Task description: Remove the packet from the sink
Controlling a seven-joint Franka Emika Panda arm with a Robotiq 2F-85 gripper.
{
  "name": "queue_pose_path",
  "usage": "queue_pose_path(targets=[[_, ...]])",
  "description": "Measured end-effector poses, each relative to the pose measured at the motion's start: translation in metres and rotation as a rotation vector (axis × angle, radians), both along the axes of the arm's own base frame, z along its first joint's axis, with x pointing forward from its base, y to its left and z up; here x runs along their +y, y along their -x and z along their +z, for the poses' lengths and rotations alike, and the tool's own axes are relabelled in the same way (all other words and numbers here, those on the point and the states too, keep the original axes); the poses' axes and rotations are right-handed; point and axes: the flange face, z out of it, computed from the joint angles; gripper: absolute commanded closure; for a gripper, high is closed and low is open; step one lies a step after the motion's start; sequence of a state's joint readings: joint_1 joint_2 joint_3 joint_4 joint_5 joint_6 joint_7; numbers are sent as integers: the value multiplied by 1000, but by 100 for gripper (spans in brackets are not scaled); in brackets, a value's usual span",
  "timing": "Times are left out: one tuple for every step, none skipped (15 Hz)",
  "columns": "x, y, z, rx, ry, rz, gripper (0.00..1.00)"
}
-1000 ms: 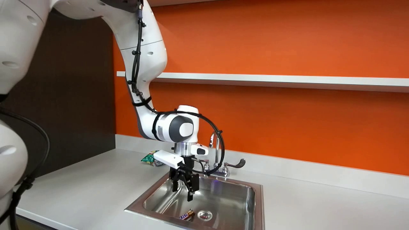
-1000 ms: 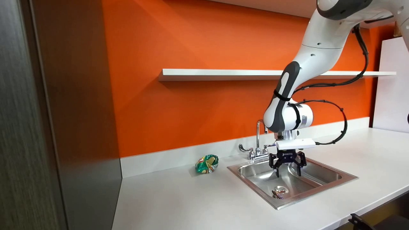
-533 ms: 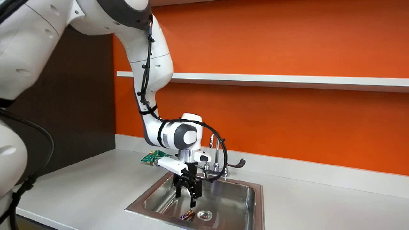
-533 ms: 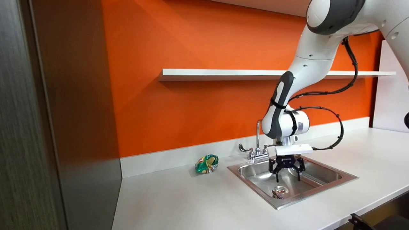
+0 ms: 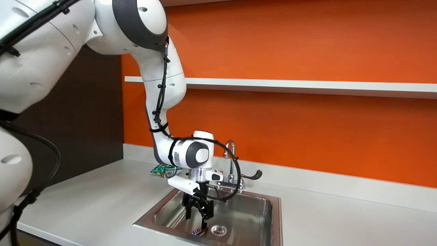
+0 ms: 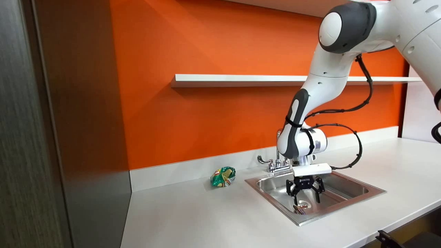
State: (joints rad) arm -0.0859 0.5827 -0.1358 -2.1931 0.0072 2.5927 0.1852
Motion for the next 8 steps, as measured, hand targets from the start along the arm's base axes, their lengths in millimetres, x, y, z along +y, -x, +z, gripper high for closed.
queue_pose_path(targets=[[2,0,-4,6,1,5,0],[4,0,-7,11,2,9,0],[5,1,-11,17,2,12,0],[6,2,-14,23,4,14,0],[6,3,-17,28,5,15,0],[6,3,-19,33,8,16,0],[6,4,-22,38,10,17,0],[5,5,-24,42,13,17,0]])
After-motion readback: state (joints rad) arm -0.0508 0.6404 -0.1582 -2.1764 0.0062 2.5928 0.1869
